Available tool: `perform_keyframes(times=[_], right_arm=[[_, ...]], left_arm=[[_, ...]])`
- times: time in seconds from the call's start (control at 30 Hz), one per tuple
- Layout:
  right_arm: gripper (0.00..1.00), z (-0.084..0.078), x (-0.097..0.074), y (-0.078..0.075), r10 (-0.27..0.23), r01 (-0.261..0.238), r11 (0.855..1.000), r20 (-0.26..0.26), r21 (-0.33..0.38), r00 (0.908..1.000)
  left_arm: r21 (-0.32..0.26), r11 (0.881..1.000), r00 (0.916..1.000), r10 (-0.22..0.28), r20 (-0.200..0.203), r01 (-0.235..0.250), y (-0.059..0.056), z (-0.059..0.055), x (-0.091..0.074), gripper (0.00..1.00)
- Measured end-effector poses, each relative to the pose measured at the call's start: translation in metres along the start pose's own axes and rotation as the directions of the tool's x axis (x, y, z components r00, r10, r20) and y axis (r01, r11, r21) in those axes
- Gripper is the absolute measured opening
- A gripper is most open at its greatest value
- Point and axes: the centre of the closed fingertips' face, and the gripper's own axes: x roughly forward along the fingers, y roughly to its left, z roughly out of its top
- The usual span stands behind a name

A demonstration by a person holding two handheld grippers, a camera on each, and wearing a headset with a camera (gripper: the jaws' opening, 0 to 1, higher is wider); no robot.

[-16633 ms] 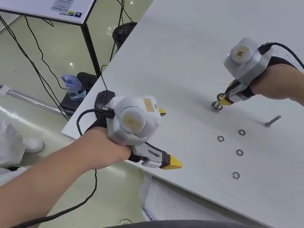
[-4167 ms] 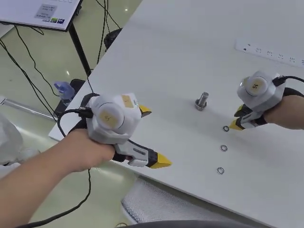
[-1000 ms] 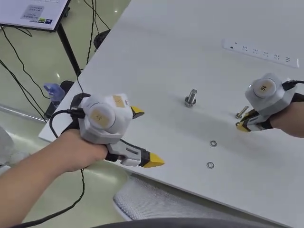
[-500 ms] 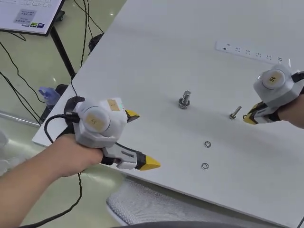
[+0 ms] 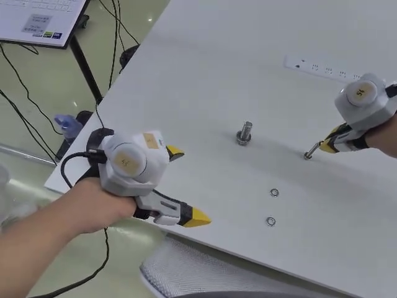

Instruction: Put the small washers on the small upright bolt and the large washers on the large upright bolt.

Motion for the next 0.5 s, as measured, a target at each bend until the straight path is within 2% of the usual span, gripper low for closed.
perform_keyframes(times=[0.5], right_arm=[[0.12, 0.001, 0.0101, -0.0009, 0.013, -0.013, 1.0, -0.014, -0.004, 0.9998]], left_arm=[[-0.008, 1.0, 1.0, -0.002, -0.001, 0.002, 0.0036, -0.0005, 0.0016, 0.84]])
